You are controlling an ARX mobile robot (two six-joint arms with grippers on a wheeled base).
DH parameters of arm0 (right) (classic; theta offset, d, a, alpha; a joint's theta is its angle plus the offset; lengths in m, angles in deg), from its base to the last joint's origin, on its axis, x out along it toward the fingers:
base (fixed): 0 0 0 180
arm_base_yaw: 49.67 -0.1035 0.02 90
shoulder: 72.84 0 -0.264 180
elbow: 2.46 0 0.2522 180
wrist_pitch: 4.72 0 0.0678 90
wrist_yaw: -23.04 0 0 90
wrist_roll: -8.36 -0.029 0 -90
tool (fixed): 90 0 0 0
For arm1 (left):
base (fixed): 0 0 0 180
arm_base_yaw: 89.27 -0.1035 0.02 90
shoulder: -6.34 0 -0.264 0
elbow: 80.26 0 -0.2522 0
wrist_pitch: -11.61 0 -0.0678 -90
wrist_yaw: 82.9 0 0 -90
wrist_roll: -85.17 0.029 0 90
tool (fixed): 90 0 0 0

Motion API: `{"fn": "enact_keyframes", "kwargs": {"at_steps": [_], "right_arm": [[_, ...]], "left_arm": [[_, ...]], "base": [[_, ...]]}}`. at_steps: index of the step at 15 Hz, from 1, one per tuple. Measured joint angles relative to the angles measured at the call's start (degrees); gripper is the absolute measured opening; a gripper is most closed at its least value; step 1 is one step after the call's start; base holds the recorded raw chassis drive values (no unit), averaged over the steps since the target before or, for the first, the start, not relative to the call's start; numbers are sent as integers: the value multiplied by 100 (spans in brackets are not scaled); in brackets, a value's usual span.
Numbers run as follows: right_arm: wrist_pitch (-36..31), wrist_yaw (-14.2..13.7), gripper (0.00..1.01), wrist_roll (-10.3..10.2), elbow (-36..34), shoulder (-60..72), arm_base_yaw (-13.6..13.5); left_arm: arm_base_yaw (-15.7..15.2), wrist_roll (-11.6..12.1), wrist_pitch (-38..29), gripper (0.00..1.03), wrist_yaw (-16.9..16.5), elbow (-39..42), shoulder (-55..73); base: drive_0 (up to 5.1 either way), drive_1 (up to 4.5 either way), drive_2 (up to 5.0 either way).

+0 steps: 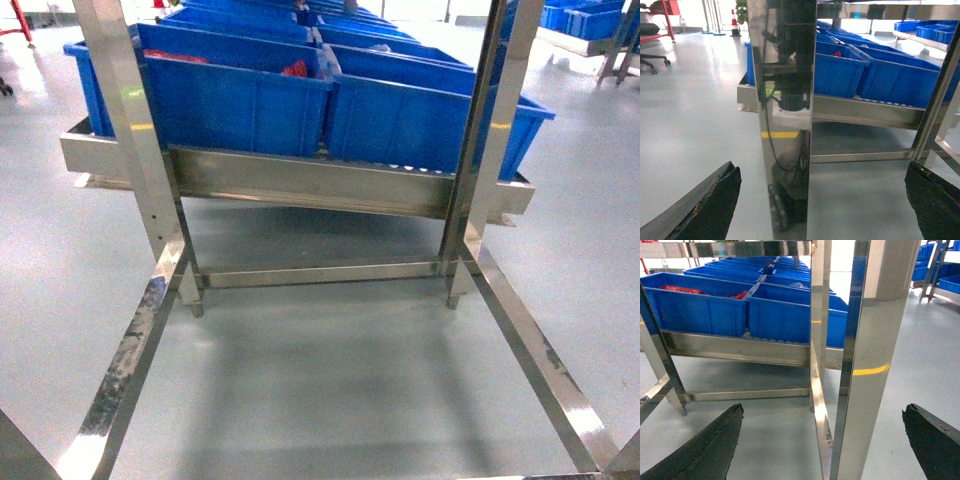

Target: Pick capacitor and pack into box

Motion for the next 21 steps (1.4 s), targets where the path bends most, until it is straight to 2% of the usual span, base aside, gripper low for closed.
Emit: {"fn": "enact_keyframes", "kwargs": {"at_steps": [21], "right_arm": [[9, 0, 98, 0, 0, 0, 0]], "left_arm": [[0, -2, 7, 98, 0, 0, 0]], "base": [[0, 0, 0]]}}
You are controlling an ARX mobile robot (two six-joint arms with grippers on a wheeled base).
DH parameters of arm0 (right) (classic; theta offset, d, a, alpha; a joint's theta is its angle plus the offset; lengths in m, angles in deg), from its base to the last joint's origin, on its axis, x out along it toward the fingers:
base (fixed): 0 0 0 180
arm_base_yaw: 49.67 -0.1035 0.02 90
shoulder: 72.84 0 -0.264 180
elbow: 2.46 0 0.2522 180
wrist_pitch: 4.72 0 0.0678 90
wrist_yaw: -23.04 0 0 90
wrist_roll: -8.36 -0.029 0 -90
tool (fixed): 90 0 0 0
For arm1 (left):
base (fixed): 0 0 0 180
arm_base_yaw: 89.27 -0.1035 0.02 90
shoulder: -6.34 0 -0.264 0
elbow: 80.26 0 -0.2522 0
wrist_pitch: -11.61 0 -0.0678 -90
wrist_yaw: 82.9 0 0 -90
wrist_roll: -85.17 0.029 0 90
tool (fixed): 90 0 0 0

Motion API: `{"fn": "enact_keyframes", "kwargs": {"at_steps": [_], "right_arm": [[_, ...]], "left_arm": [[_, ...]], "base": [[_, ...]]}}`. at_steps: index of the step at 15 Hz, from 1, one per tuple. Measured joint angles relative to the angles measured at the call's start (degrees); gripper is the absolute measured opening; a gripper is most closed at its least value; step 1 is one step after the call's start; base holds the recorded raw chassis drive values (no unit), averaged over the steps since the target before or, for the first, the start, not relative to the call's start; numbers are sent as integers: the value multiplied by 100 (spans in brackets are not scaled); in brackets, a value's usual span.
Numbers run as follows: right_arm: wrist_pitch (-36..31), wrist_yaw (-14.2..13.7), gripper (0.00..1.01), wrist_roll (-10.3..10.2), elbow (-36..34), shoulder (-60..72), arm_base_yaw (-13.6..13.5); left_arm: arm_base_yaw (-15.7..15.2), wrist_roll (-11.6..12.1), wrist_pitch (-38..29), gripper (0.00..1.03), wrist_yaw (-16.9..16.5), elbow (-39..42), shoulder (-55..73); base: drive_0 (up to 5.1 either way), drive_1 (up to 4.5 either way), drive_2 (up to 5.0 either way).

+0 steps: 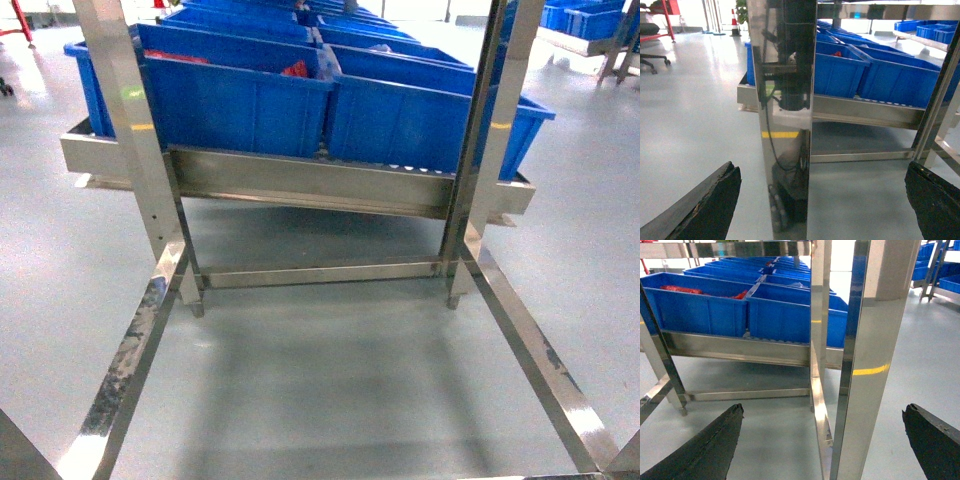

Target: Pick capacitor and pack into box

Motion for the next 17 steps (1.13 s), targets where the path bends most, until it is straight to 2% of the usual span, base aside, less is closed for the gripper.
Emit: {"fn": "enact_keyframes", "kwargs": {"at_steps": [17], "right_arm": [[-7, -4, 98, -4, 0, 0, 0]], "left_arm": [[0, 59, -4, 98, -2, 2, 0]], "base": [[0, 0, 0]]}}
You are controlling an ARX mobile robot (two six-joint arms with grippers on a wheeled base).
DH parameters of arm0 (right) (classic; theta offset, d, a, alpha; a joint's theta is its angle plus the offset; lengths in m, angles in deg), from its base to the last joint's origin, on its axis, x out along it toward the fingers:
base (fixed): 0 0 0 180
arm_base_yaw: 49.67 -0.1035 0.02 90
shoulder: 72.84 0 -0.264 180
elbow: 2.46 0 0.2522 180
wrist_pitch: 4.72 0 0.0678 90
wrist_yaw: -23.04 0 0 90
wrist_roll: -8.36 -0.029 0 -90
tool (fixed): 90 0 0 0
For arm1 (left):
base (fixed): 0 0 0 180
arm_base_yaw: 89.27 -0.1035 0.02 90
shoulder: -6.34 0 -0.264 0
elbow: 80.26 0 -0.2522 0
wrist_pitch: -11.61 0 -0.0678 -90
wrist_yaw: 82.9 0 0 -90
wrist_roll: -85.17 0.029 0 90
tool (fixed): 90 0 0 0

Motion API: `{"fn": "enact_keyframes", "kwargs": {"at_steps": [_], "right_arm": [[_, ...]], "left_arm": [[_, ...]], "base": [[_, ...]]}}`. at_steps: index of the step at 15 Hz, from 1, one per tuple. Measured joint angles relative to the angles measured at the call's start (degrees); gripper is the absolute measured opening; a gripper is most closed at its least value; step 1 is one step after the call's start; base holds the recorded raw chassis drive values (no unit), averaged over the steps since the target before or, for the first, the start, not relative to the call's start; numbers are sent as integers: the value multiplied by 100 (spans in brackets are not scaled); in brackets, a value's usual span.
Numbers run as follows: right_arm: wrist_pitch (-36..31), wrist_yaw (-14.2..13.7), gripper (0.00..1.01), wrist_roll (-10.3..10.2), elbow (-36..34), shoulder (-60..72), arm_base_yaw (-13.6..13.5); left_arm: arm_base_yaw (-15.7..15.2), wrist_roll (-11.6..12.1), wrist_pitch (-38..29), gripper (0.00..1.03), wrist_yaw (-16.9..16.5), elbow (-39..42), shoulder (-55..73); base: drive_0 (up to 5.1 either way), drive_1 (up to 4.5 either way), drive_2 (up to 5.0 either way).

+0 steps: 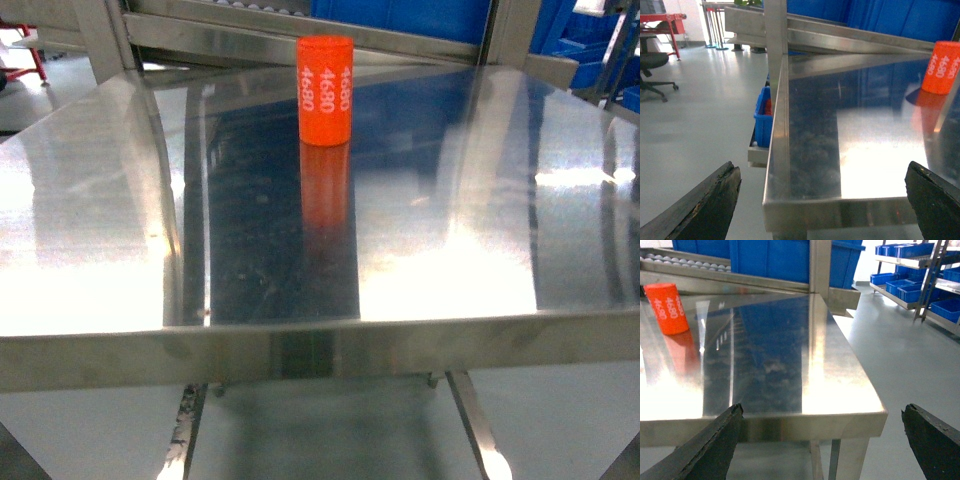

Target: Pick capacitor and pack into box

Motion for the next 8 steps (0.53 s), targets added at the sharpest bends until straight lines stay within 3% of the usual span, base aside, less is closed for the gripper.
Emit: {"fn": "enact_keyframes", "kwargs": {"at_steps": [8], "right_arm": [[-26, 9, 98, 4, 0, 0, 0]], "left_arm": [[0, 0, -20, 98, 2, -2, 0]], "base": [[0, 0, 0]]}}
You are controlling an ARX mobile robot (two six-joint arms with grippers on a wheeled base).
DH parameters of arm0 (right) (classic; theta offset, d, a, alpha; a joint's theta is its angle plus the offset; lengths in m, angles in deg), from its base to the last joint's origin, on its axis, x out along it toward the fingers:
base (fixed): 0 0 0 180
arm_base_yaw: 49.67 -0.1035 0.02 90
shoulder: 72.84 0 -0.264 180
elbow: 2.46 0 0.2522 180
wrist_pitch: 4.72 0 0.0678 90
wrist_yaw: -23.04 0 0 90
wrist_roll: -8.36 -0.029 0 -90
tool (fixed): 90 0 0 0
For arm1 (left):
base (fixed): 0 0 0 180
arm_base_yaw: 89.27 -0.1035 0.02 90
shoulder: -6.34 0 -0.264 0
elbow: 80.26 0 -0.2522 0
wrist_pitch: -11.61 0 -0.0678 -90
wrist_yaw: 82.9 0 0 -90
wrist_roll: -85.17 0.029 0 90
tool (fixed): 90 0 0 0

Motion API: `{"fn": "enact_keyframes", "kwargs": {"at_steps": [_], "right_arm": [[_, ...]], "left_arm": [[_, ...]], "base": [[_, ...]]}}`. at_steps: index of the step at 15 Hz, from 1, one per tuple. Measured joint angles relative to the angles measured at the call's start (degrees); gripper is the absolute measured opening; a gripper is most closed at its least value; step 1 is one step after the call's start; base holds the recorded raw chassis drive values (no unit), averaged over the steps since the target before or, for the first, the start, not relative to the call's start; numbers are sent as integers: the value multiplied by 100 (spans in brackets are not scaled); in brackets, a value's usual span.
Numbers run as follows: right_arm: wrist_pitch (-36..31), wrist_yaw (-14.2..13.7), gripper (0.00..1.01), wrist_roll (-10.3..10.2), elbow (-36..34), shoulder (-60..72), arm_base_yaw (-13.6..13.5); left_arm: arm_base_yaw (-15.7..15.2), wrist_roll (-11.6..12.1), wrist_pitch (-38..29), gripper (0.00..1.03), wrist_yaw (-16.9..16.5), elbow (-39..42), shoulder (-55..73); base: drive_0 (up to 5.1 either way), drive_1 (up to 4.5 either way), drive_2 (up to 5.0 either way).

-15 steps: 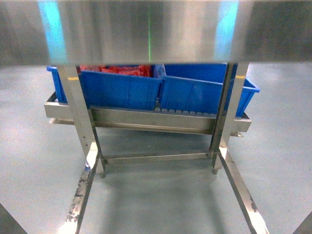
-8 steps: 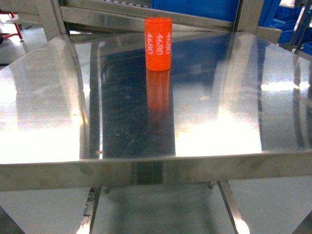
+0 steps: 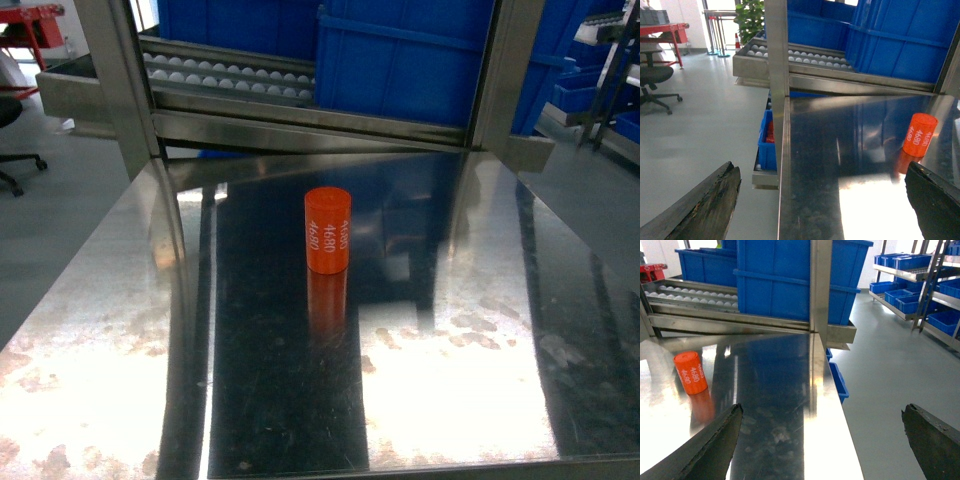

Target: Pick capacitor and pack into box

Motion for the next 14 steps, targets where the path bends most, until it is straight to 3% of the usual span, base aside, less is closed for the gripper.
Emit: {"fn": "enact_keyframes", "kwargs": {"at_steps": [14], "right_arm": [[26, -2, 98, -2, 0, 0, 0]], "left_arm": [[0, 0, 15, 98, 2, 0, 0]], "base": [[0, 0, 0]]}}
